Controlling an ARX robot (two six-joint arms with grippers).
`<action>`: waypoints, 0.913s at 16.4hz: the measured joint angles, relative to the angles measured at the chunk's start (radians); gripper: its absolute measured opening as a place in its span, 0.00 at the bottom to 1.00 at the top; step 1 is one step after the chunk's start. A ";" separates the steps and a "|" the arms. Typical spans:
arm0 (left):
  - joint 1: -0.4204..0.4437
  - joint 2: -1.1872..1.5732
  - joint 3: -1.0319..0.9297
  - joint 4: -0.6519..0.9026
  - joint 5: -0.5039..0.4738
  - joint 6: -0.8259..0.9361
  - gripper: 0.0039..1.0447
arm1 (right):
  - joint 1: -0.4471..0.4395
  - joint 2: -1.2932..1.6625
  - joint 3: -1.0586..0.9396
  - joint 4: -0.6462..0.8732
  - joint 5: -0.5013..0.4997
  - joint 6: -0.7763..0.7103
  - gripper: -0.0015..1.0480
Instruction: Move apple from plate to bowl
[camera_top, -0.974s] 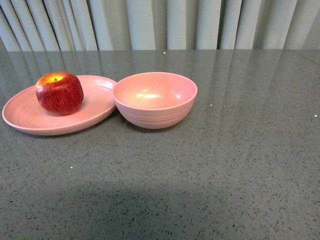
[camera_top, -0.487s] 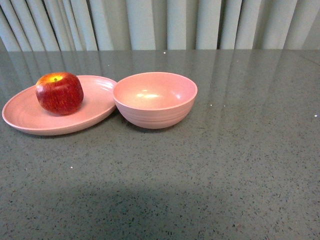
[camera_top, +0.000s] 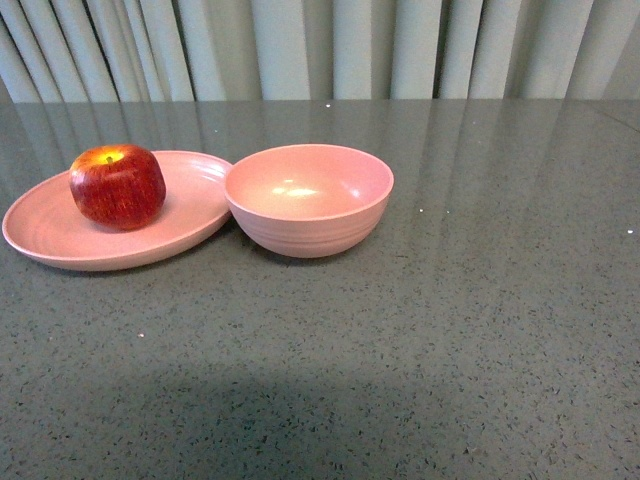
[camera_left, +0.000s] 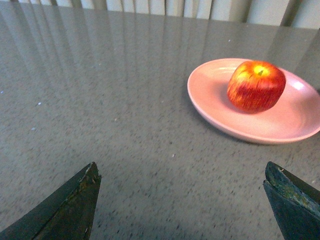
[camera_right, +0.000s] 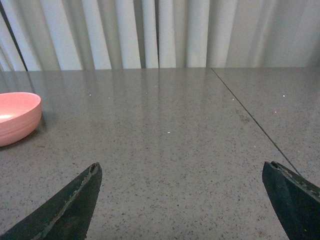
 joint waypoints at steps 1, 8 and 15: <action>0.019 0.079 0.026 0.064 0.051 0.002 0.94 | 0.000 0.000 0.000 -0.001 0.000 0.000 0.94; 0.048 0.748 0.502 0.261 0.307 0.022 0.94 | 0.000 0.000 0.000 0.000 0.000 0.000 0.94; -0.025 1.162 0.813 0.115 0.307 0.038 0.94 | 0.000 0.000 0.000 0.000 0.000 0.000 0.94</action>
